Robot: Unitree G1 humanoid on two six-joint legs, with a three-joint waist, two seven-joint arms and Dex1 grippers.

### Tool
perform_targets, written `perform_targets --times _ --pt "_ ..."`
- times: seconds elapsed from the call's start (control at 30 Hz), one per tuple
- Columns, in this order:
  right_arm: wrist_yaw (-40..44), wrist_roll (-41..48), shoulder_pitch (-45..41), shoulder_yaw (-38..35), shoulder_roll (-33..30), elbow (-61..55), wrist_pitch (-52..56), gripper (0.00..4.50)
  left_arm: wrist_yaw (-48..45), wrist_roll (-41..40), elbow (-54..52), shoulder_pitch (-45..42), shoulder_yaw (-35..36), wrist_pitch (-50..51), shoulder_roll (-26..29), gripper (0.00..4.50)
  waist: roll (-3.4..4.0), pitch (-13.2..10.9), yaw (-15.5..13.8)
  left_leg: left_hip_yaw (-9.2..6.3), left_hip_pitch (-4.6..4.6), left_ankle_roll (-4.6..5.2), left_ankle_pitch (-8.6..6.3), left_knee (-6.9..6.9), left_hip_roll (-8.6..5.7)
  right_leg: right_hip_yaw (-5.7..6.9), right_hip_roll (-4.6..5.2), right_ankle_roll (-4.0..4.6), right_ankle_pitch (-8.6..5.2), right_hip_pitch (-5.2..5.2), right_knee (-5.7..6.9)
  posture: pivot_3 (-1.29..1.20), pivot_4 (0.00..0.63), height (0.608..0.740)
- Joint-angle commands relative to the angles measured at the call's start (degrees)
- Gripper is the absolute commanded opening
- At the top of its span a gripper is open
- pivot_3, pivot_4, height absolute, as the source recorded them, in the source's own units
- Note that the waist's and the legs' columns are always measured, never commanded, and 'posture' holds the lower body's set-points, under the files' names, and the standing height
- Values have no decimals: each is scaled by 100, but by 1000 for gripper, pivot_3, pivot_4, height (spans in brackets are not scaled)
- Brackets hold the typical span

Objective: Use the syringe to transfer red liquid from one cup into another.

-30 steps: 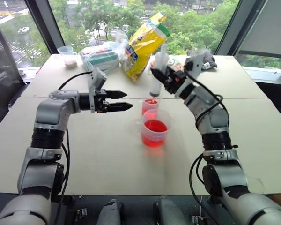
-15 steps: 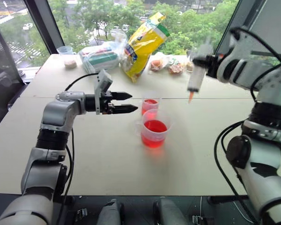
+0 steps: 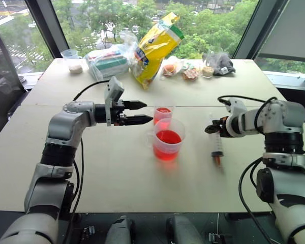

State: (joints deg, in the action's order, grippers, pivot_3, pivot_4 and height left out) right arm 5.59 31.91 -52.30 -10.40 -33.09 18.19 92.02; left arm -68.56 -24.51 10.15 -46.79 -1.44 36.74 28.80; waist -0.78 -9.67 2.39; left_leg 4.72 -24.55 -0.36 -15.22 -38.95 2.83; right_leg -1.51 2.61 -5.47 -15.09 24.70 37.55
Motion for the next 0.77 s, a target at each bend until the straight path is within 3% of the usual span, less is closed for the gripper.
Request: perform_targets --times 0.03,0.2,0.23,0.37,0.57,0.77 --pt "143 -169 149 -41 -117 -258 37 1949 -3 -176 -279 10 50 94 103 3798 -1 0 -5 -2 0 0 0 0 0 1 -1 0 0 -1 0 0 150 740" --pt "446 -195 277 -54 -243 -775 10 4281 100 -326 -337 -19 121 328 120 3815 0 0 -22 -2 0 1 -1 0 -1 2 0 0 0 -5 -6 0 150 740" --pt "541 -156 322 -51 -303 -984 7 4408 122 -361 -343 -34 137 374 115 3815 0 0 -28 -2 0 1 -1 0 -1 2 0 0 0 -4 -6 0 150 740" --pt "1096 224 661 -132 -785 -2304 44 4408 92 -492 -496 43 150 490 211 3815 0 0 -34 -6 -2 4 -2 1 0 3 -1 -1 0 -4 -9 0 150 740" --pt "2250 1543 1451 -1404 -1402 -4541 39 4408 184 -561 -735 254 149 647 456 3815 -1 0 -36 -10 -2 5 -3 9 1 5 -3 -1 0 -5 -20 0 150 740" --pt "2521 2149 2597 -2392 -1503 -5956 29 4408 320 -763 -1015 425 301 893 663 3815 -4 -1 -89 -13 3 6 -4 1 2 8 0 -1 0 -19 -30 0 150 740"
